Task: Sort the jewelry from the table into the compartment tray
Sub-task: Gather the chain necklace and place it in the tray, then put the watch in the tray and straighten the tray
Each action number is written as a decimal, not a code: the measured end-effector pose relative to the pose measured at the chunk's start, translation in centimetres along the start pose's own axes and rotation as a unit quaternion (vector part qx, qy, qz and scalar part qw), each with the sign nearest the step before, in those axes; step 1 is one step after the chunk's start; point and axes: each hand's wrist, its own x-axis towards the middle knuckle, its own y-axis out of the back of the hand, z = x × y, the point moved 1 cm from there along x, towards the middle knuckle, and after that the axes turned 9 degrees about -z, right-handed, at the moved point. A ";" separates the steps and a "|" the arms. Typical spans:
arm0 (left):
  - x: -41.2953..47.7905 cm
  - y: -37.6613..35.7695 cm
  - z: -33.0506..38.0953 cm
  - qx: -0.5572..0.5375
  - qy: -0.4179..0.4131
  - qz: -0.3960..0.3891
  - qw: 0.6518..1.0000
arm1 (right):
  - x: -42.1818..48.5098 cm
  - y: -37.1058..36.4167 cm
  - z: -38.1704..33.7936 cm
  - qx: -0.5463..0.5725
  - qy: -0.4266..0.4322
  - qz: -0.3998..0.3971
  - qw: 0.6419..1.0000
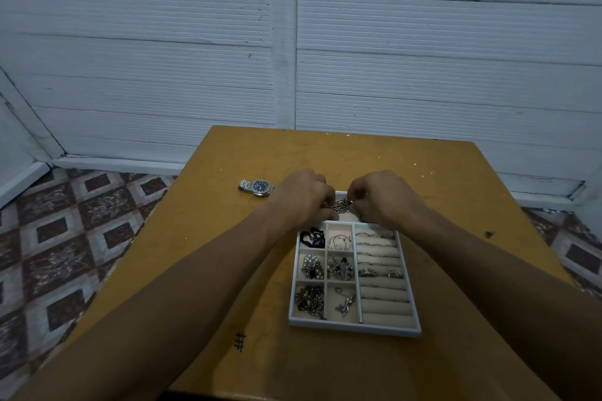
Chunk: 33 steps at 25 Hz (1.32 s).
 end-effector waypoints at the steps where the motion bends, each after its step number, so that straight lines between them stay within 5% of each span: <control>1: 0.1 -0.1 0.2 0.002 0.002 -0.006 1.000 | 0.1 -0.1 -0.1 -0.013 0.020 -0.009 1.000; 14: -0.1 -0.1 -1.3 0.063 0.021 0.038 0.997 | 0.7 -1.2 0.1 -0.148 0.067 0.055 0.985; 29: -1.3 -1.4 -2.0 -0.010 0.014 0.095 0.995 | 0.6 -1.5 -1.1 -0.116 0.058 0.061 0.990; 33: -4.3 -1.7 -2.0 -0.109 0.016 0.166 0.980 | 0.7 -1.3 -2.4 0.022 0.044 0.067 0.997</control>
